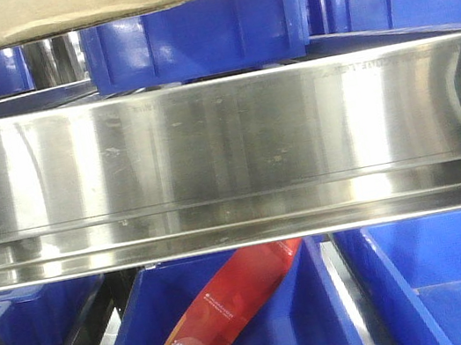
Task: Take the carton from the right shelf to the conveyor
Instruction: 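Lift the carton off the shelf with both grippers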
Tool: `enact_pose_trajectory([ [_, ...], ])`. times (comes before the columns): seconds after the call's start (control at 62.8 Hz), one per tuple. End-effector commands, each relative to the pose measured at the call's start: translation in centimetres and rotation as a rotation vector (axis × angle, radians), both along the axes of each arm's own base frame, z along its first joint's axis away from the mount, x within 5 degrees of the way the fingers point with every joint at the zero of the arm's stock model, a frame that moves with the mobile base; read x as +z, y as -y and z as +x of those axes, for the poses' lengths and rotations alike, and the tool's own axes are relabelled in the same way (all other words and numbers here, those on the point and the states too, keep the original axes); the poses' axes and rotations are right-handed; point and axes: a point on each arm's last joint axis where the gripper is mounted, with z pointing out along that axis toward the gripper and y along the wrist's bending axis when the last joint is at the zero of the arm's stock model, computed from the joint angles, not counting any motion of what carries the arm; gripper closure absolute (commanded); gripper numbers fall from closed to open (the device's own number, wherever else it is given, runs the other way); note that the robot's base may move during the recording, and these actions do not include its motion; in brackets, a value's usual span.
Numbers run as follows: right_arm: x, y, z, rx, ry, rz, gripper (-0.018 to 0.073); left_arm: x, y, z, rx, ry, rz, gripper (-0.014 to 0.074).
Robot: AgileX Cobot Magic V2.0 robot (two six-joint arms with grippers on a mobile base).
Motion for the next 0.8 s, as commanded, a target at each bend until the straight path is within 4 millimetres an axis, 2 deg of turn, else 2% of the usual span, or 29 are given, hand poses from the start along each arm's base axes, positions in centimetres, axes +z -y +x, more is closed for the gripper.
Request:
enact_pose_trajectory([
  [0.0,1.04,-0.34,-0.55,0.042,0.063,0.057,0.0627,0.67,0.44,-0.44,-0.028,0.041,-0.025,0.0615],
  [0.781,1.04,-0.34,-0.55,0.042,0.063,0.057,0.0627,0.67,0.44,-0.44,-0.028,0.041,-0.025,0.0615],
])
